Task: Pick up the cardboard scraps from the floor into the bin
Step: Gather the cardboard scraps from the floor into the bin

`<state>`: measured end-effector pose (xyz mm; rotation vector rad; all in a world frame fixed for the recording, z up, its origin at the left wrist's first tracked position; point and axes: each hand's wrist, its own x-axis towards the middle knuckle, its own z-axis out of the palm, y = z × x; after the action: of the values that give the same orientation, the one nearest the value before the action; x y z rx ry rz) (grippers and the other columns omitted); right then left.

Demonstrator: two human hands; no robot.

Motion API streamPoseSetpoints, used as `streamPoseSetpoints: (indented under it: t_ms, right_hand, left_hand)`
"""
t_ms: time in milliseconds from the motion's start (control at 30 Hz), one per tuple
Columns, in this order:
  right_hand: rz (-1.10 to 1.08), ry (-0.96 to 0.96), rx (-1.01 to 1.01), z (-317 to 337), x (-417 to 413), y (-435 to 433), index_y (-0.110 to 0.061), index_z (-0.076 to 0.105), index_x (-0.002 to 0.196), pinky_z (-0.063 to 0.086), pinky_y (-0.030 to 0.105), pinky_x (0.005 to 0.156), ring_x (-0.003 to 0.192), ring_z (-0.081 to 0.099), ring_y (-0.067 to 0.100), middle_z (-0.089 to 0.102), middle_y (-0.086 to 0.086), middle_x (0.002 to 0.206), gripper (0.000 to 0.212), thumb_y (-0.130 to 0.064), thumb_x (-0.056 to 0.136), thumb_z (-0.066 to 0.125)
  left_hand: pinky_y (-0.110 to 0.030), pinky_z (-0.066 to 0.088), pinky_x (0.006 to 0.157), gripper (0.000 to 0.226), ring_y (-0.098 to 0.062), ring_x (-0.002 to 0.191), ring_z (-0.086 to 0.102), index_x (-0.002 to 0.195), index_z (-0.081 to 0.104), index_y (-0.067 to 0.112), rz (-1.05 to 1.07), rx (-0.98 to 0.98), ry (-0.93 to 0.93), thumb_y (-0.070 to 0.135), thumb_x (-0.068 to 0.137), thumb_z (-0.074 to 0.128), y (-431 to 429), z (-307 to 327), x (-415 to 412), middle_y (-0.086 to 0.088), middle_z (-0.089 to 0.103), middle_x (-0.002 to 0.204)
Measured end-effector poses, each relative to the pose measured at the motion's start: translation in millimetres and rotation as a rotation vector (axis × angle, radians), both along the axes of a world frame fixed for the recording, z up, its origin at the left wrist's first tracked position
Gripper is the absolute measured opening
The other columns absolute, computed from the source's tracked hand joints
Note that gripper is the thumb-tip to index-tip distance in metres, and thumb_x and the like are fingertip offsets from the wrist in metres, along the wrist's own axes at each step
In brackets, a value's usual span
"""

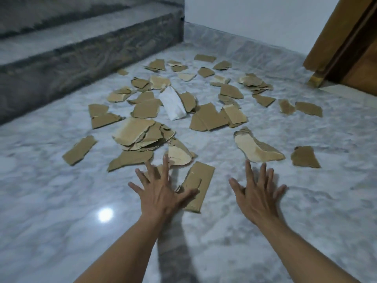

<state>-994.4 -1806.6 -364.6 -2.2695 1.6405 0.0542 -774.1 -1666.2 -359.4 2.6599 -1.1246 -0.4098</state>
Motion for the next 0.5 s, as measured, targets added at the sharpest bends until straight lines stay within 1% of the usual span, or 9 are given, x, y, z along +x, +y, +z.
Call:
streamPoseSetpoints:
  t_ms: [67, 167, 200, 267, 333, 400, 467, 500]
  right_hand:
    - [-0.015, 0.019, -0.040, 1, 12, -18, -0.048, -0.017, 0.157, -0.016, 0.071, 0.113, 0.154, -0.024, 0.030, -0.023, 0.007, 0.169, 0.081, -0.084, 0.090, 0.010]
    - [-0.108, 0.034, -0.028, 2, 28, -47, -0.049, -0.010, 0.159, -0.017, 0.072, 0.112, 0.154, -0.025, 0.031, -0.021, 0.008, 0.170, 0.083, -0.085, 0.088, 0.010]
    - [-0.143, 0.029, -0.014, 1, 35, -56, -0.048, -0.007, 0.160, -0.016, 0.073, 0.113, 0.154, -0.025, 0.032, -0.020, 0.008, 0.170, 0.084, -0.086, 0.086, 0.010]
    - [-0.172, 0.042, -0.009, -3, 55, -74, -0.049, -0.004, 0.160, -0.012, 0.074, 0.113, 0.154, -0.021, 0.035, -0.016, 0.009, 0.171, 0.087, -0.088, 0.082, 0.004]
    - [-0.145, 0.054, -0.013, -6, 80, -91, -0.049, -0.001, 0.160, -0.009, 0.075, 0.114, 0.156, -0.014, 0.036, -0.007, 0.009, 0.172, 0.087, -0.087, 0.082, 0.000]
    - [-0.105, 0.036, -0.050, -10, 104, -98, -0.044, 0.008, 0.162, -0.009, 0.073, 0.115, 0.156, -0.005, 0.036, 0.004, 0.010, 0.171, 0.083, -0.082, 0.088, 0.002]
    - [-0.063, -0.027, -0.134, -15, 127, -96, -0.037, 0.025, 0.160, -0.007, 0.072, 0.116, 0.153, 0.008, 0.036, 0.021, 0.014, 0.164, 0.080, -0.077, 0.093, 0.005]
    - [-0.049, -0.062, -0.178, -17, 138, -96, -0.034, 0.036, 0.155, -0.003, 0.072, 0.117, 0.149, 0.016, 0.035, 0.030, 0.015, 0.157, 0.079, -0.075, 0.095, 0.006]
  left_hand:
    - [-0.075, -0.003, 0.115, 0.138, -0.051, 0.150, -0.019, 0.151, -0.035, 0.039, -0.017, -0.027, 0.002, 0.111, 0.050, 0.025, 2, -4, 17, -0.019, -0.023, 0.166]
    - [-0.076, -0.012, 0.112, 0.140, -0.047, 0.148, -0.029, 0.156, -0.026, 0.035, 0.008, -0.053, -0.055, 0.112, 0.049, 0.022, -2, -6, 41, -0.019, -0.027, 0.165]
    - [-0.077, -0.014, 0.110, 0.140, -0.047, 0.146, -0.033, 0.156, -0.026, 0.035, 0.017, -0.058, -0.072, 0.112, 0.048, 0.021, -5, -7, 51, -0.018, -0.031, 0.163]
    - [-0.078, -0.015, 0.109, 0.140, -0.048, 0.143, -0.038, 0.152, -0.033, 0.039, 0.039, -0.076, -0.074, 0.112, 0.048, 0.024, -14, -6, 74, -0.017, -0.039, 0.160]
    - [-0.079, -0.011, 0.109, 0.140, -0.051, 0.144, -0.033, 0.150, -0.035, 0.042, 0.064, -0.084, -0.050, 0.112, 0.046, 0.027, -25, -6, 99, -0.018, -0.035, 0.161]
    - [-0.079, -0.007, 0.111, 0.137, -0.050, 0.148, -0.026, 0.152, -0.029, 0.044, 0.026, -0.035, -0.034, 0.112, 0.046, 0.024, -38, -9, 116, -0.017, -0.026, 0.165]
    - [-0.077, -0.004, 0.113, 0.134, -0.047, 0.150, -0.024, 0.156, -0.020, 0.045, -0.039, 0.002, -0.056, 0.112, 0.046, 0.017, -49, -13, 120, -0.012, -0.019, 0.169]
    - [-0.077, -0.003, 0.113, 0.132, -0.044, 0.151, -0.024, 0.157, -0.015, 0.046, -0.054, -0.001, -0.071, 0.112, 0.047, 0.013, -53, -13, 119, -0.010, -0.014, 0.170]
